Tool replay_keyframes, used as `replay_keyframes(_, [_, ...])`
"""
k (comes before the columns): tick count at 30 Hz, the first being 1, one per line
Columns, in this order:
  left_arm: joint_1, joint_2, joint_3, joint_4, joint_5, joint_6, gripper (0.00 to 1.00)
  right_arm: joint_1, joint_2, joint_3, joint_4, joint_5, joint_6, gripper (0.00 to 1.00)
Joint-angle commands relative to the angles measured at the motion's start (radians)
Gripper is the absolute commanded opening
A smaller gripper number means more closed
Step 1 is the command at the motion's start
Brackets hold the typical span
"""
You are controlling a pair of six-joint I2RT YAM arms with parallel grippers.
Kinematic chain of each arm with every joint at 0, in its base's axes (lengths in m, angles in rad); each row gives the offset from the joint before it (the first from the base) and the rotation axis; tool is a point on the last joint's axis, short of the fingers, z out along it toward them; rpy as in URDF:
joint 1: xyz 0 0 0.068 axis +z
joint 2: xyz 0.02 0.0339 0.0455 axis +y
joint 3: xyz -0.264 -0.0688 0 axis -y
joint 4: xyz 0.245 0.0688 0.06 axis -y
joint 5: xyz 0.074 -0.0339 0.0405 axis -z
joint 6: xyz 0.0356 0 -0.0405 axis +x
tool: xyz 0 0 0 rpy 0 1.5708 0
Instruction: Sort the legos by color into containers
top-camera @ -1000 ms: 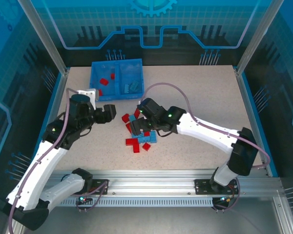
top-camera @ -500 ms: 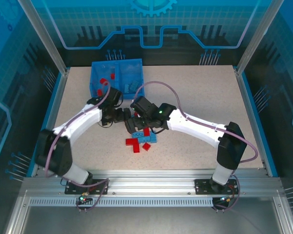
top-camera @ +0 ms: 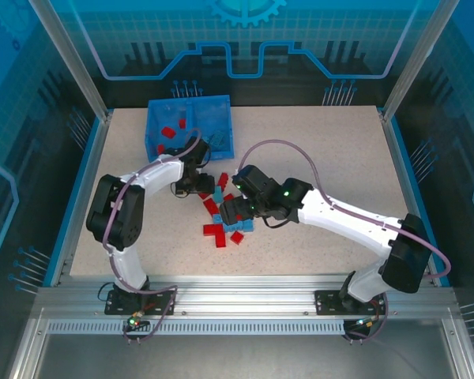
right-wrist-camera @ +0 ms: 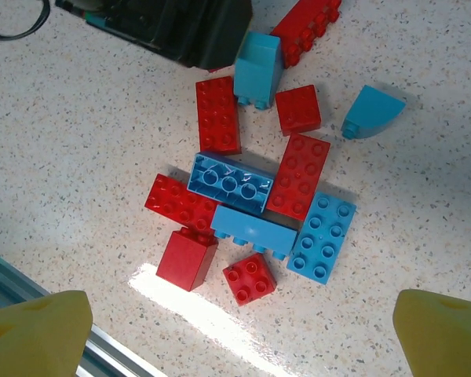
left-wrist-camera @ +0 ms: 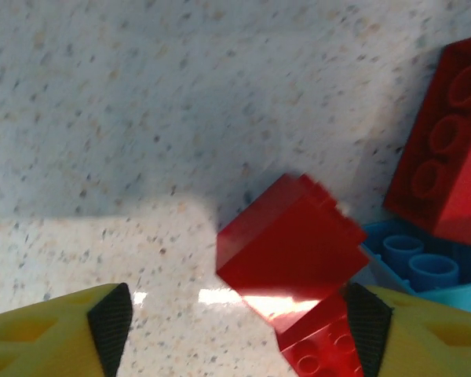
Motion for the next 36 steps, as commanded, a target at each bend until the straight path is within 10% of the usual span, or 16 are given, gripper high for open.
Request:
replay_keyframes(1, [0.017,0.058,0.076,-0.014,0.032,0.068,0.78,-0.002,-0.043,-0.013,-0.023,0.023,0.018,1.00])
replay_keyframes(16, [0.020,0.136,0.078,-0.050,0.072,0.150,0.75,-0.002,-0.064,-0.027,-0.029,0.031,0.030,1.00])
replay_keyframes(36, [0.026,0.001,0.090,-0.087,-0.041,-0.085,0.38,-0.002,-0.068,-0.021,-0.050,0.034,0.047,1.00])
